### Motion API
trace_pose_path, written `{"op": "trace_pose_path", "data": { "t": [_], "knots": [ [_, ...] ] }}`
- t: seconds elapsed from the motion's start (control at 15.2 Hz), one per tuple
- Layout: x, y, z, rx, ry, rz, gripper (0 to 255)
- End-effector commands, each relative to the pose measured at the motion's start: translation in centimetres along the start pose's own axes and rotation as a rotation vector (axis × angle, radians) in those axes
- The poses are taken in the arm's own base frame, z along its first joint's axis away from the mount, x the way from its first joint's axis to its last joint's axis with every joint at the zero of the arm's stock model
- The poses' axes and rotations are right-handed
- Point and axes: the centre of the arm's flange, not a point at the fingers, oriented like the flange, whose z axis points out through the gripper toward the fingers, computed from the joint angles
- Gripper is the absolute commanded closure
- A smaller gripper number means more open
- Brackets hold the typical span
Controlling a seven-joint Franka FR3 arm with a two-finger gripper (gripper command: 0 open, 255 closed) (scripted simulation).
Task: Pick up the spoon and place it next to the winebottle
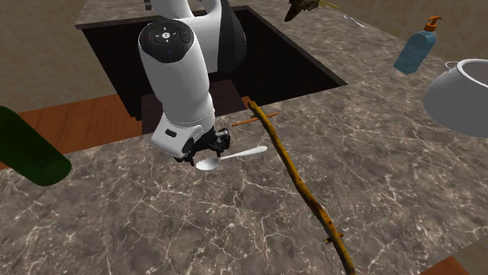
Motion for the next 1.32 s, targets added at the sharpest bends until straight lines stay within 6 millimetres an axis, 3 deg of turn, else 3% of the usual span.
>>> {"op": "trace_pose_path", "data": {
  "t": [0.0,1.25],
  "knots": [
    [-0.1,-0.1,-1.0,0.0,0.0,0.0,255],
    [-1.7,-0.4,-11.0,0.0,0.0,0.0,255]
  ]
}}
